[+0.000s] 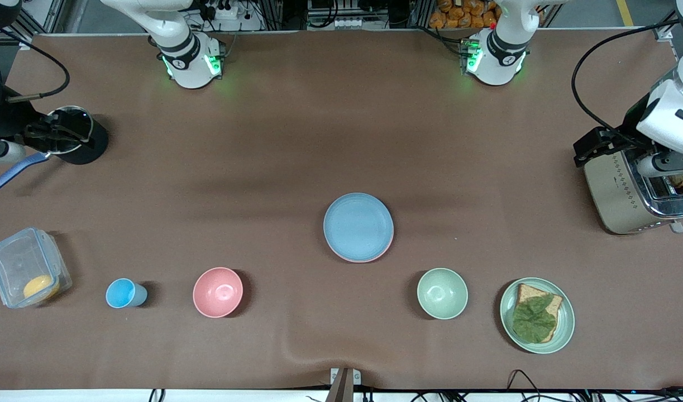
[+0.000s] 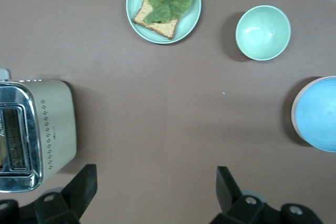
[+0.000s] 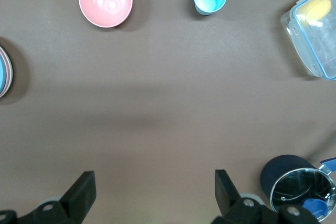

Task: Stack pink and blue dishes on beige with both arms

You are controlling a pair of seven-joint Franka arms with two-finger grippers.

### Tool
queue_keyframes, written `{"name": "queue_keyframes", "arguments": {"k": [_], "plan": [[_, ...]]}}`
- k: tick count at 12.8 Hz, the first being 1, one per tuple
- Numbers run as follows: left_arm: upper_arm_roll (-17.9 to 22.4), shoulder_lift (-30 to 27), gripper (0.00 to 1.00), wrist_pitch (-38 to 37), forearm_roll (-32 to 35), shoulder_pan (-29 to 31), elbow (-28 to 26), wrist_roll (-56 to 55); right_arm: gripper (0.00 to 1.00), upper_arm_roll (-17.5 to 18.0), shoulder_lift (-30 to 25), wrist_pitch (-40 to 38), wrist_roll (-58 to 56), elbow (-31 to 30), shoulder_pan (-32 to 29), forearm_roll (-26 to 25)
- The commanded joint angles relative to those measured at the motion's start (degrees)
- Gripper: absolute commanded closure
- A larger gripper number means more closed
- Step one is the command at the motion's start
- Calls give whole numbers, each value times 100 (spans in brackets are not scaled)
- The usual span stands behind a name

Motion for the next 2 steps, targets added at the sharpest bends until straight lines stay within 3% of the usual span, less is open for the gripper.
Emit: {"name": "queue_keyframes", "arguments": {"k": [1,2], "plan": [[1,-54,0,-115,-129,-22,107,88,0,130,-34,-97,31,40,-174,-123],[-16,-62,0,-151,-120,-40,115,96,0,139,-42,-98,40,31,-174,-123]]}}
